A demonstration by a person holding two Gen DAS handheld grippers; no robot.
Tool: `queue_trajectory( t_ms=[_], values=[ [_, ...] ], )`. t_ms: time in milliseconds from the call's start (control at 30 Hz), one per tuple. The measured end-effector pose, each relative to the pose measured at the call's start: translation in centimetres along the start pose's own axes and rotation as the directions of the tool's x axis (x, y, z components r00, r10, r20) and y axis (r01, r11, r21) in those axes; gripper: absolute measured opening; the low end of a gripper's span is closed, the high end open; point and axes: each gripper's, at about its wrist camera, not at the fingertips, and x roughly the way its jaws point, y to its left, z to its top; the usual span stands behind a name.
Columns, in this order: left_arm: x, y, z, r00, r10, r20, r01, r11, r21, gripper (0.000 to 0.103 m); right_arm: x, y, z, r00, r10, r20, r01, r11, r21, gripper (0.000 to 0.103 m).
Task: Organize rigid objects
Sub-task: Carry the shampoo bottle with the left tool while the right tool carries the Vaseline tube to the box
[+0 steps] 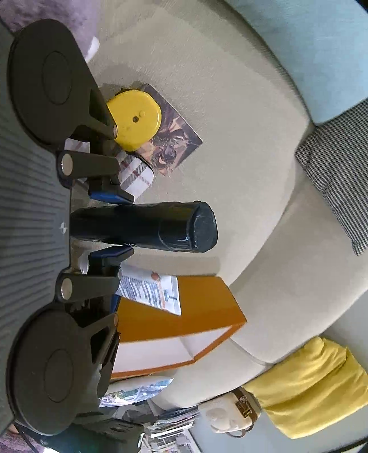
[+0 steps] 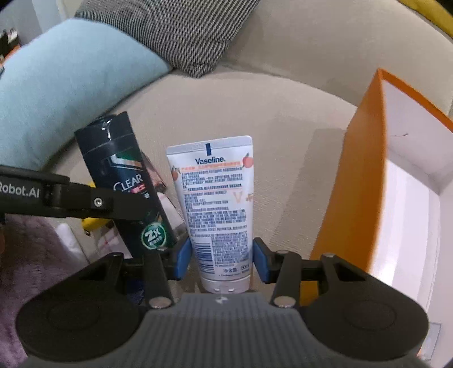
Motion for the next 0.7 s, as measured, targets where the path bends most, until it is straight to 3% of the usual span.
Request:
queue_trajectory(
  t_ms=[200,400,500,700],
  values=[
    [-2.3,-3.5,0.8,0.999,-0.037,0.006,0.037,0.998,0.054,0.035,-5.1,-1.0,0.3,0.995,0.055,0.083,-0.058,0.998,0.035,0.048],
    [-2.9,-8.4,2.7,0.995,-0.096,-0.023,0.098,0.986,0.134,0.035,-10.8,-3.3,0.8,0.984,0.043,0.171,-0.052,0.997,0.050,0.047],
    [-2.2,-11.2,3.9,0.990,-0.129,-0.063,0.138,0.976,0.168,0.035,-12.9,-5.5,0.9,0.982,0.030,0.189,-0.048,0.995,0.091,0.048],
    [1.8,-16.5,5.6,0.979,-0.121,-0.166,0.160,0.954,0.252,0.035,-14.8,-11.3,-0.1,0.984,-0.019,0.176,-0.021,0.974,0.224,0.048]
  ],
)
